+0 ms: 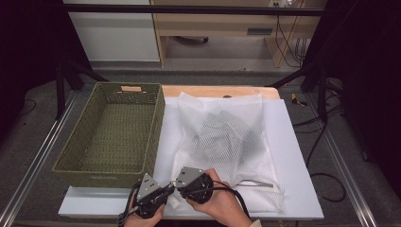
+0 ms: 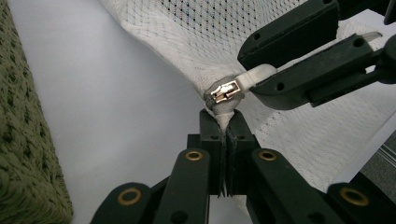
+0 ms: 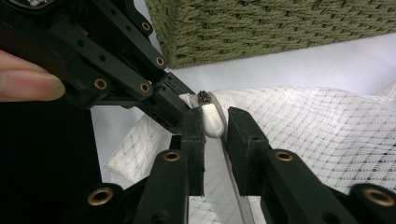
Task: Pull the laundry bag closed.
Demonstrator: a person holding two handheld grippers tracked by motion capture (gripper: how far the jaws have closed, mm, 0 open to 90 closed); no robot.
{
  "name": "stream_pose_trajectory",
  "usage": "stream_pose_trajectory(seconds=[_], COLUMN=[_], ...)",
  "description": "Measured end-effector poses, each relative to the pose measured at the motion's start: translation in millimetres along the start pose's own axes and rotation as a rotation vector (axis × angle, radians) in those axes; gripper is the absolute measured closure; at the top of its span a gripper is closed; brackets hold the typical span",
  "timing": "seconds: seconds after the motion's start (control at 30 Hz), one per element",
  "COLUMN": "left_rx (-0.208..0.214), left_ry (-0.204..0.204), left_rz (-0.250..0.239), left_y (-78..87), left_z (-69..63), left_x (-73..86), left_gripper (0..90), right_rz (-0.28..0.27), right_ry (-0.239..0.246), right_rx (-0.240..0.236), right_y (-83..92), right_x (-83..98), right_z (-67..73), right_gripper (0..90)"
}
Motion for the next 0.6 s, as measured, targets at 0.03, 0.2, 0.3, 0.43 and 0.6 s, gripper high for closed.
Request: stream_pose_trajectory(seconds=[0.03, 0.2, 0.3, 0.43, 0.6], left_rx=[-0.002, -0.002, 0.0, -0.004, 0.002], left_ry=[-0.005, -0.004, -0.008, -0.01, 0.002], left_rz=[0.0, -0.001, -0.007, -0.009, -0.003], left_y=[0.3, 0.8, 1.4, 2.4, 1.4], left_z=[0.4, 0.6, 0.3, 1.1, 0.9], left_x=[0.0, -0.1, -0.8, -1.6, -0.2], left_gripper=[88.2, 88.2, 88.2, 88.2, 88.2], right_rz=[0.001, 0.014, 0.014, 0.003, 0.003], right_ry=[0.001, 0.004, -0.003, 0.006, -0.008], right_rx=[0.0, 0.001, 0.006, 0.026, 0.022], right_y=[0.0, -1.7, -2.7, -0.7, -0.5], right_x=[-0.1, 1.5, 1.5, 0.3, 1.0], right_z=[0.2, 2.9, 2.9, 3.7, 6.5], right_gripper=[79.1, 79.6, 79.6, 81.2, 81.1])
Point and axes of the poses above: each handheld gripper's, and its own axes: y roughly backward along the jaws, x roughly out of its underside, z roughly to its left, the point moved 8 cm from there along -y, roughly forward along the jaws, and after that the axes turned 8 degrees about z, right-handed, at the moved point
